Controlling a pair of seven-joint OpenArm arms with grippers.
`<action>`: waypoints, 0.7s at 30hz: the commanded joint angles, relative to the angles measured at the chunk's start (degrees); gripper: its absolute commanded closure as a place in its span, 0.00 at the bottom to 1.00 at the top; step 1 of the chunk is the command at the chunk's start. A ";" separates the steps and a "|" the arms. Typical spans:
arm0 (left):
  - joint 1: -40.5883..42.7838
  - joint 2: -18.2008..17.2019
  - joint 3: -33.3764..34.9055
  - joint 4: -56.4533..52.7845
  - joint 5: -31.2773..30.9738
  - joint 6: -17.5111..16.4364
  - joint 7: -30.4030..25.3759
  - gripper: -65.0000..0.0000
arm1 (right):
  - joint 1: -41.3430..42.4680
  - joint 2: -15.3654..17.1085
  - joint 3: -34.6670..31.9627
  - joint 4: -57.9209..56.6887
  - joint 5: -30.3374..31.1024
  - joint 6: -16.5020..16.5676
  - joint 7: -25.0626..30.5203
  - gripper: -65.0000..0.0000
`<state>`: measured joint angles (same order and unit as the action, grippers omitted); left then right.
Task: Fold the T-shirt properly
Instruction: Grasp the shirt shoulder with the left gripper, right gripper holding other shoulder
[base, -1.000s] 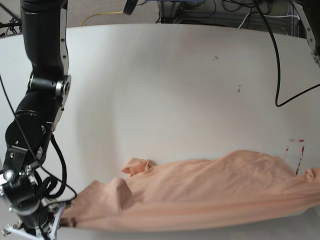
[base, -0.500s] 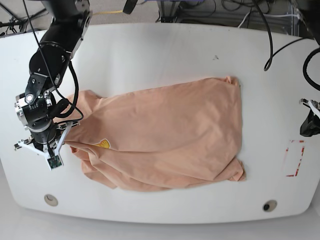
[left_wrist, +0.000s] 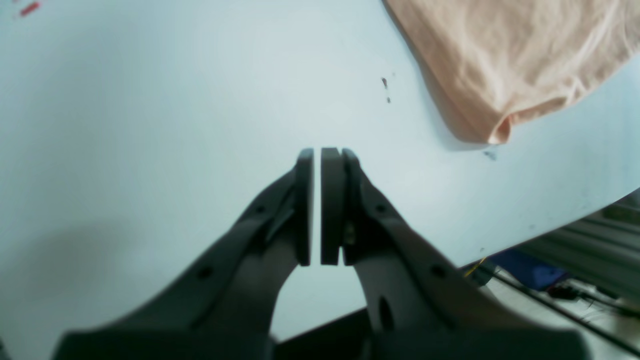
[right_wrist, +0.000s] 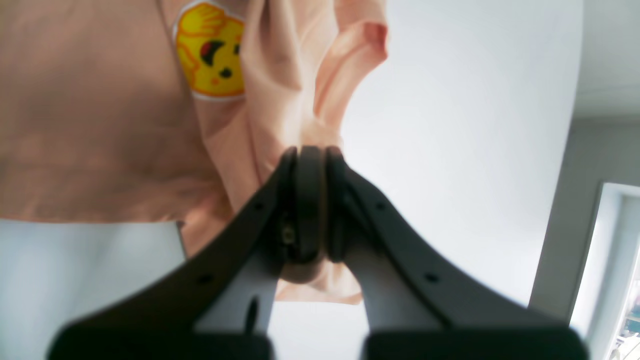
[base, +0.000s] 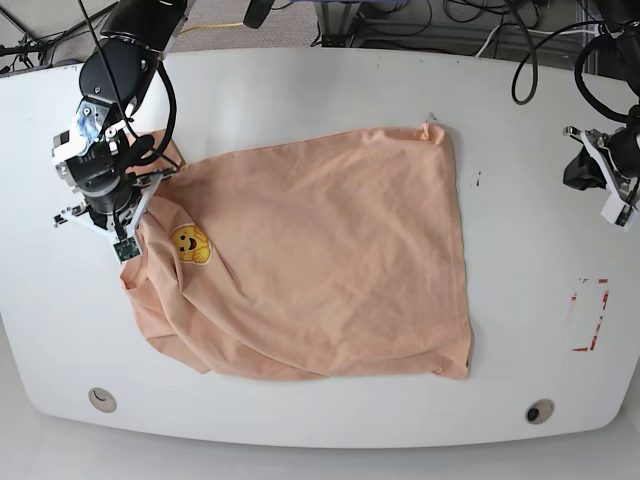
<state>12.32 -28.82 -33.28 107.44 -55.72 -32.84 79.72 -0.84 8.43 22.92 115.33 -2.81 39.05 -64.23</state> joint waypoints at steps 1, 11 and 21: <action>-0.49 1.26 1.23 1.00 -1.11 0.18 -1.35 0.99 | -0.17 -0.21 0.25 1.02 0.39 0.03 2.03 1.00; -0.40 10.05 7.65 0.65 9.61 0.00 -1.35 0.57 | -1.05 -0.73 0.51 0.06 0.39 0.47 2.56 1.00; -1.81 19.54 8.00 0.47 19.46 0.09 -1.35 0.28 | -0.78 -0.91 0.51 -0.12 0.39 0.47 2.64 1.00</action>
<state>11.51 -9.30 -25.17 107.22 -37.21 -32.64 79.29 -2.55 7.03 23.22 114.30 -2.59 39.24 -62.59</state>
